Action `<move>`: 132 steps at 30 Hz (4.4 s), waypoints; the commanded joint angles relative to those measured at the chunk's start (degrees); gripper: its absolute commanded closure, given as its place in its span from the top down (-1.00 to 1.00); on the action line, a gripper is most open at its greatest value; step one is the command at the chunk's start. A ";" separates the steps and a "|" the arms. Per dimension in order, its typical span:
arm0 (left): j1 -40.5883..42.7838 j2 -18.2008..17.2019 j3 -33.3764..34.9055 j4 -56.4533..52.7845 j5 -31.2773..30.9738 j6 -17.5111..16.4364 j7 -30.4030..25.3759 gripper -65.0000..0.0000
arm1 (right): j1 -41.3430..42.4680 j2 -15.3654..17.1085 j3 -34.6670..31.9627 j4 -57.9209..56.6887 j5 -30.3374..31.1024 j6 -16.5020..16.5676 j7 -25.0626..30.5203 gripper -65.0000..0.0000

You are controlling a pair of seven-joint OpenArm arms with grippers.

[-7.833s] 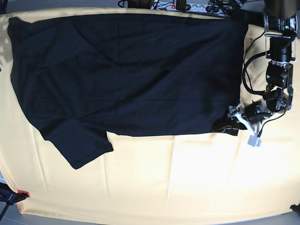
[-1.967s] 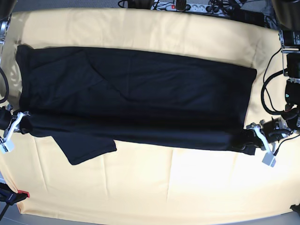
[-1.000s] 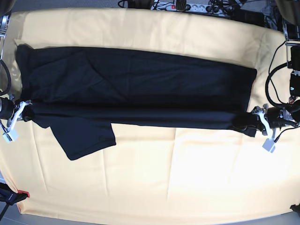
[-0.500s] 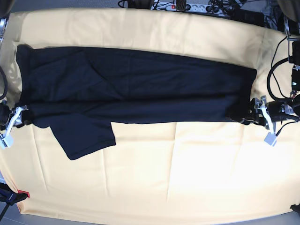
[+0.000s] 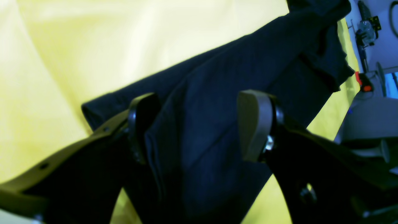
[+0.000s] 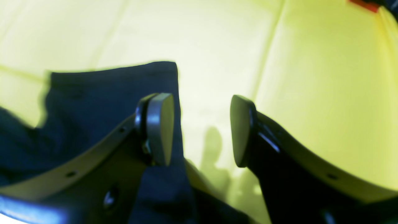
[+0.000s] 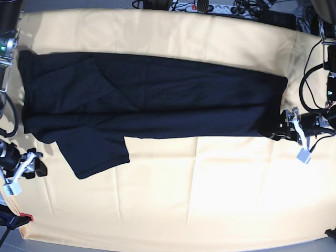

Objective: Fold the T-shirt properly

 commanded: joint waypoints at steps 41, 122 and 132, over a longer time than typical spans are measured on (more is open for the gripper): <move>-1.27 -1.29 -0.59 0.72 7.43 -0.47 -5.11 0.25 | -1.33 -10.71 0.55 -11.85 2.36 2.86 4.22 -0.03; -5.40 -13.46 -0.61 0.74 5.60 -0.47 -3.10 0.25 | -40.09 15.52 4.83 57.05 16.57 0.26 -25.31 0.21; -5.05 -15.67 -0.92 0.72 -0.72 -0.47 2.97 0.25 | -40.41 -0.31 9.88 57.35 14.19 -0.68 -14.78 -1.00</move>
